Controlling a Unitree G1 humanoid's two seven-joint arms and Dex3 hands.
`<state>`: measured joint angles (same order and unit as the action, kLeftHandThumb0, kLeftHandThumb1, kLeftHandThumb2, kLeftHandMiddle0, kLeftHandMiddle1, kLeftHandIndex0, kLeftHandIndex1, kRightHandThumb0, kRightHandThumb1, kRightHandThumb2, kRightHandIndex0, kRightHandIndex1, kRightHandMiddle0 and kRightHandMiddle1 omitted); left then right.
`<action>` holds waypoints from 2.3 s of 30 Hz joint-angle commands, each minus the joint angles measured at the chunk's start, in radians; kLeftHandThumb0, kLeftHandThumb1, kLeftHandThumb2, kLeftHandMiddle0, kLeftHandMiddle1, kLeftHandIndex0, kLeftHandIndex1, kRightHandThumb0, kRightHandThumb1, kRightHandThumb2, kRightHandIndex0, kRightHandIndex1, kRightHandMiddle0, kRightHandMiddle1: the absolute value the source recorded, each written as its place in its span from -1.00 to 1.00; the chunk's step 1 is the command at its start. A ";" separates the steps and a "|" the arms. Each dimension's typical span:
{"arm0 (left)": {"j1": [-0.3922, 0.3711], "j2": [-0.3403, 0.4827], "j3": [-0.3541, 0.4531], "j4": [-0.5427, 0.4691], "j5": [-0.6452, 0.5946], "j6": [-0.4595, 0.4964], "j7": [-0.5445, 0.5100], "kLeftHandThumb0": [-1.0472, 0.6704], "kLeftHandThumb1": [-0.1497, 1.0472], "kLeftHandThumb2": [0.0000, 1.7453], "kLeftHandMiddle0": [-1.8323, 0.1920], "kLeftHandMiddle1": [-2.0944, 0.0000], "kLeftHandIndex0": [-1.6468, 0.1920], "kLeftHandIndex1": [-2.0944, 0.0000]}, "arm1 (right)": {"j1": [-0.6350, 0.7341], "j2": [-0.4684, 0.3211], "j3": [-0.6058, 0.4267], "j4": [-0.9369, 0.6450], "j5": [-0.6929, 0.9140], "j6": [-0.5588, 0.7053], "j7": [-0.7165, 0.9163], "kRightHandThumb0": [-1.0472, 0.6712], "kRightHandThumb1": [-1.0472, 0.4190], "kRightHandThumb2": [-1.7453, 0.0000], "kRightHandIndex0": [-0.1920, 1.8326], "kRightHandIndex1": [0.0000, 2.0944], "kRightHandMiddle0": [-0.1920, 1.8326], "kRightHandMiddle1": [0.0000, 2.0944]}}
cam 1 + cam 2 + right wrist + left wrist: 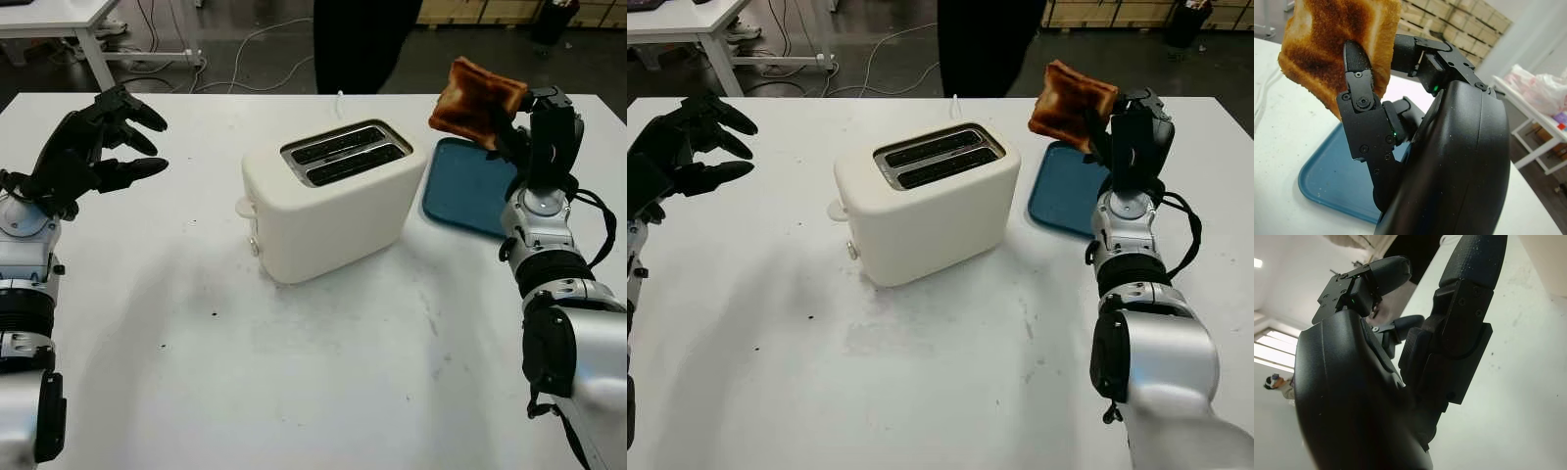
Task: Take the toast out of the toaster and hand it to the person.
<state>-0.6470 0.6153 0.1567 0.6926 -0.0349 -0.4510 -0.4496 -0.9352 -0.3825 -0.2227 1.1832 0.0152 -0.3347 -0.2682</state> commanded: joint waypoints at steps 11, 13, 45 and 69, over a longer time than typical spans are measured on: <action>-0.002 0.000 0.007 -0.001 -0.007 -0.007 0.008 -1.00 0.76 -1.00 0.54 -0.42 0.55 -0.34 | -0.039 0.002 0.051 0.040 -0.064 -0.009 -0.066 -0.06 -0.83 0.80 0.21 0.67 -0.04 0.67; -0.002 0.000 0.006 -0.006 -0.007 0.003 0.009 -1.00 0.76 -1.00 0.53 -0.42 0.54 -0.34 | -0.044 0.004 0.041 0.045 -0.051 0.002 -0.046 -0.07 -0.83 0.77 0.20 0.67 -0.05 0.67; -0.003 -0.001 0.005 -0.012 -0.008 0.011 0.007 -1.00 0.76 -1.00 0.54 -0.42 0.55 -0.34 | -0.047 0.002 0.029 0.045 -0.055 0.007 -0.035 -0.09 -0.83 0.78 0.20 0.67 -0.06 0.67; -0.007 0.003 0.000 -0.003 0.003 -0.003 0.010 -1.00 0.77 -1.00 0.55 -0.42 0.56 -0.34 | -0.046 0.001 0.035 0.044 -0.064 -0.003 -0.034 -0.07 -0.83 0.78 0.22 0.67 -0.03 0.67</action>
<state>-0.6470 0.6151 0.1561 0.6892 -0.0345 -0.4484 -0.4451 -0.9633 -0.3823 -0.1861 1.2269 -0.0514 -0.3348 -0.3035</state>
